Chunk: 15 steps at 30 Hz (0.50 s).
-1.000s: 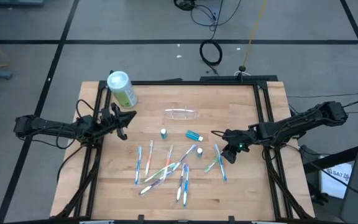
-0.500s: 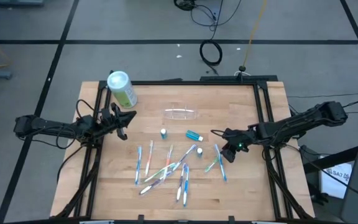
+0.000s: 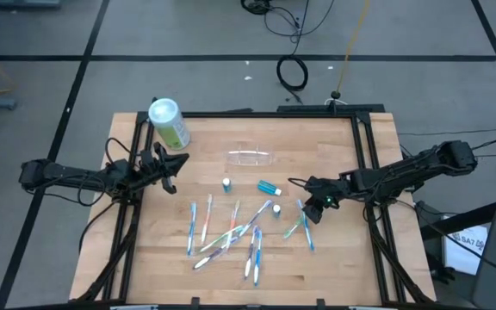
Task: Pick & Place toothbrushing station
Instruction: Put the right blue toothbrush into the transparent organizer
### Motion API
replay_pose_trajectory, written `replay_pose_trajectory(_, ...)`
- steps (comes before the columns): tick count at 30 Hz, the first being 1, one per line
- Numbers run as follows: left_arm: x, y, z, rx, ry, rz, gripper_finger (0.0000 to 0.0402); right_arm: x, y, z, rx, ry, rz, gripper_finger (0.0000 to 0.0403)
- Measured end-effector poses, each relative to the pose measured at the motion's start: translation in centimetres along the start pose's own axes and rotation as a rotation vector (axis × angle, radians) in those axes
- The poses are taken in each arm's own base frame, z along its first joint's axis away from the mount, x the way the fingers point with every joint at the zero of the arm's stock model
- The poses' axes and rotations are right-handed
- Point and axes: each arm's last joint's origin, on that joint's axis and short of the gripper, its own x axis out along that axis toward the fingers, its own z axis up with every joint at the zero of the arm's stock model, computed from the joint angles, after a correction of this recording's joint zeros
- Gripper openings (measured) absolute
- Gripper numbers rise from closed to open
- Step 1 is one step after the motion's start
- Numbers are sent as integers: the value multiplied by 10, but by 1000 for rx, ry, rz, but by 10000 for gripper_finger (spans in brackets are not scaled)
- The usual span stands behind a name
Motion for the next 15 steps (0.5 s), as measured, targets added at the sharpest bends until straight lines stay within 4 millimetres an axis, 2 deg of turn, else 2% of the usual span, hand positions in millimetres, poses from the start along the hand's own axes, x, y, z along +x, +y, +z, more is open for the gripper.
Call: replay_pose_trajectory(15,0,0,0,5,0,0,17,15,0,0,16,30,9,138)
